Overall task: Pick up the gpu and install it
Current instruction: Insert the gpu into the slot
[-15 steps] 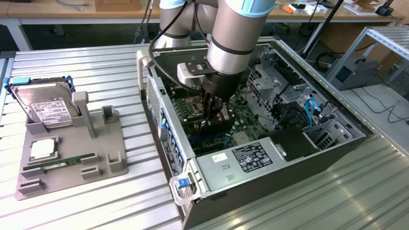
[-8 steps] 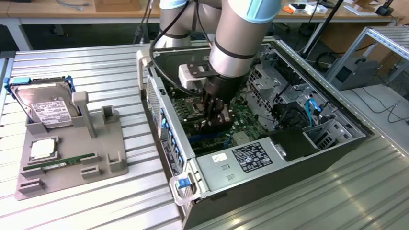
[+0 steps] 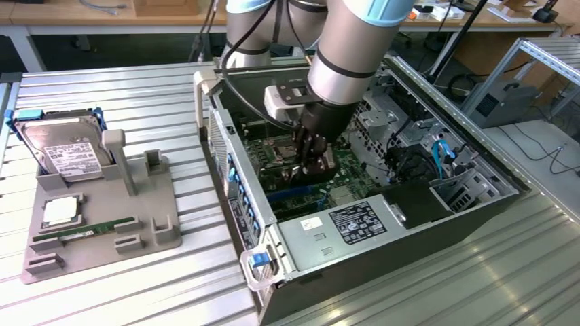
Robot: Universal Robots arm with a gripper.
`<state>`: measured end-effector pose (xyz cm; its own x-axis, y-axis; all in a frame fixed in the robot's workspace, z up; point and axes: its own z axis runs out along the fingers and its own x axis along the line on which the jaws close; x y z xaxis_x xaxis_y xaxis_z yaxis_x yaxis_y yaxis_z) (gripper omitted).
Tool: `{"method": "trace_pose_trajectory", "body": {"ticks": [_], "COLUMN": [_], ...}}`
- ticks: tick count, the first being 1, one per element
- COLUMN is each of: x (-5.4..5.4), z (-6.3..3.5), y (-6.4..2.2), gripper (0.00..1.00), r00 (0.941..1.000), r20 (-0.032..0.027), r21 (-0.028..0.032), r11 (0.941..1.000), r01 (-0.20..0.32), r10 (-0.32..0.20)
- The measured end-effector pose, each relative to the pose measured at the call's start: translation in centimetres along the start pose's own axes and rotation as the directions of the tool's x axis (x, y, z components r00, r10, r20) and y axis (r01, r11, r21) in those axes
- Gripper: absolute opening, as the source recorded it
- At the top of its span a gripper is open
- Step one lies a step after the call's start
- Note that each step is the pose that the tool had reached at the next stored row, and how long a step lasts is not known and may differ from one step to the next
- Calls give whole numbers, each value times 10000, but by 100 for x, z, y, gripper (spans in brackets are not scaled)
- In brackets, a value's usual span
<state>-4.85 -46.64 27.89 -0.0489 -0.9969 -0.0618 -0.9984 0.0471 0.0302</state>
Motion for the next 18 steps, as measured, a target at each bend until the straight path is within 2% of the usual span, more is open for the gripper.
{"method": "trace_pose_trajectory", "body": {"ticks": [2, 3, 4, 5, 6, 7, 8, 18], "x": [-4, -4, -4, -3, -4, -4, -4, -18], "z": [-56, -57, -58, -58, -57, -58, -57, -39], "y": [1, 0, -2, -1, -1, -1, -2, 76], "gripper": [27, 27, 27, 27, 27, 27, 27, 27], "r00": [10000, 10000, 9999, 9999, 9998, 9996, 9993, 9993], "r20": [1, -31, -113, -118, -182, -297, -375, -376], "r21": [1, 2, 3, 3, 7, 13, 17, 17], "r11": [10000, 10000, 10000, 10000, 10000, 10000, 10000, 10000], "r01": [0, 0, -1, -3, -4, -8, -9, -10], "r10": [0, 0, 1, 3, 4, 8, 10, 10]}}
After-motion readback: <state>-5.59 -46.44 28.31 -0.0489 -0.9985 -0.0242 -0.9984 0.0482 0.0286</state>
